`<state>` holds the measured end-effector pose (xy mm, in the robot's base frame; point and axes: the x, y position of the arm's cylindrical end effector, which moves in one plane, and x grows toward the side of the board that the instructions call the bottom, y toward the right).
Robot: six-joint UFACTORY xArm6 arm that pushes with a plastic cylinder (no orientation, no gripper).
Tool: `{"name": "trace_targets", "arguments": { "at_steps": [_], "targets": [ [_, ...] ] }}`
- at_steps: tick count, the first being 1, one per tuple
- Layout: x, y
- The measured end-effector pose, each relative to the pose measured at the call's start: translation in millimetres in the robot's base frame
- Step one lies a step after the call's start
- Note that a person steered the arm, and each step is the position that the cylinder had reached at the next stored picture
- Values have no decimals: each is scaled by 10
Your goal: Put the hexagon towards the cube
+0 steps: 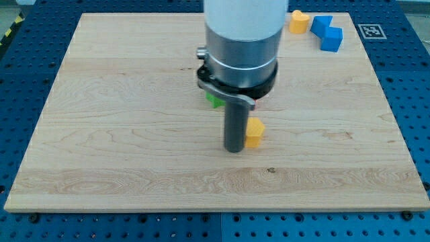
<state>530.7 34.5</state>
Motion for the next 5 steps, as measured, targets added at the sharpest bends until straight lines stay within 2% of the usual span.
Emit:
{"name": "trace_targets", "arguments": {
  "at_steps": [2,3,4,5],
  "targets": [
    [0,477],
    [0,440],
    [0,98],
    [-16,331]
  ]
}}
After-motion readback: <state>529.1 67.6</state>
